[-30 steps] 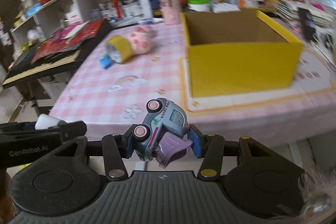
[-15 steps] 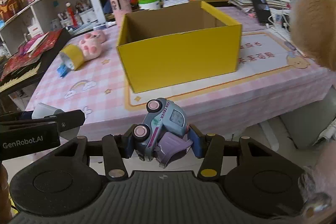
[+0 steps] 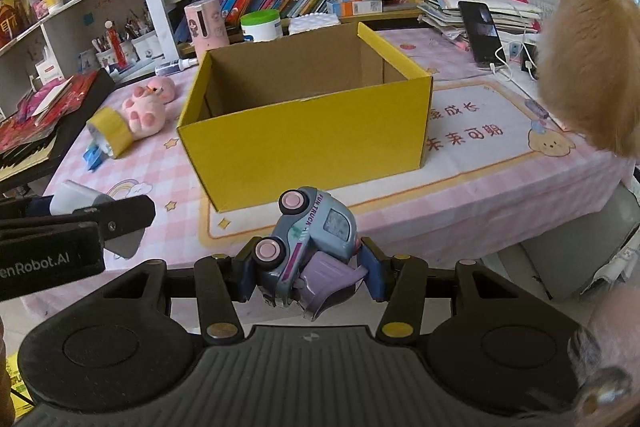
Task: Organize objects
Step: 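Carry the white plug and toy car toward the yellow box with both grippers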
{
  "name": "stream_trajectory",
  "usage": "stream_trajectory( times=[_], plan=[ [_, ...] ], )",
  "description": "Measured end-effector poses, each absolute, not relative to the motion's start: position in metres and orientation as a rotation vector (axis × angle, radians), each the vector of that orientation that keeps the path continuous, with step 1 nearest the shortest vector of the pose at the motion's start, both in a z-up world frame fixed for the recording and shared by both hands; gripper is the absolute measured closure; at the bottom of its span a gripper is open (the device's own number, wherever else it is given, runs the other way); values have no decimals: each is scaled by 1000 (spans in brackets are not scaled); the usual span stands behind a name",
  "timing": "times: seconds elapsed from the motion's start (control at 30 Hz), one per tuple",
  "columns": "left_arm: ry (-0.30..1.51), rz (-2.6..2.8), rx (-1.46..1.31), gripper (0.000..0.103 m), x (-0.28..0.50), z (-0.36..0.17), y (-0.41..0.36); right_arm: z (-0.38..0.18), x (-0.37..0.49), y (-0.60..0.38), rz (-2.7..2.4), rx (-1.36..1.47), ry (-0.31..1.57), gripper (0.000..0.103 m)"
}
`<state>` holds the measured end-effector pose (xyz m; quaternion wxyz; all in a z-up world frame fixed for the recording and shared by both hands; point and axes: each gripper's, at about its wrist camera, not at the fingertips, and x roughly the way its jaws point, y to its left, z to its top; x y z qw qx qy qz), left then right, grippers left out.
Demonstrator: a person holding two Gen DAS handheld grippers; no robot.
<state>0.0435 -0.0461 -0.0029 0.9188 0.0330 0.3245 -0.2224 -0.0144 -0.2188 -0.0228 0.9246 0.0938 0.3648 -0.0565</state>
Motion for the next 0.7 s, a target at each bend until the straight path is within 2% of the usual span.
stream_trajectory(
  times=[0.5, 0.7],
  plan=[
    [543, -403, 50, 37, 95, 21, -98, 10, 49, -268, -62, 122, 618, 55],
    [551, -361, 50, 37, 120, 18, -117, 18, 88, -288, -23, 45, 574, 55]
  ],
)
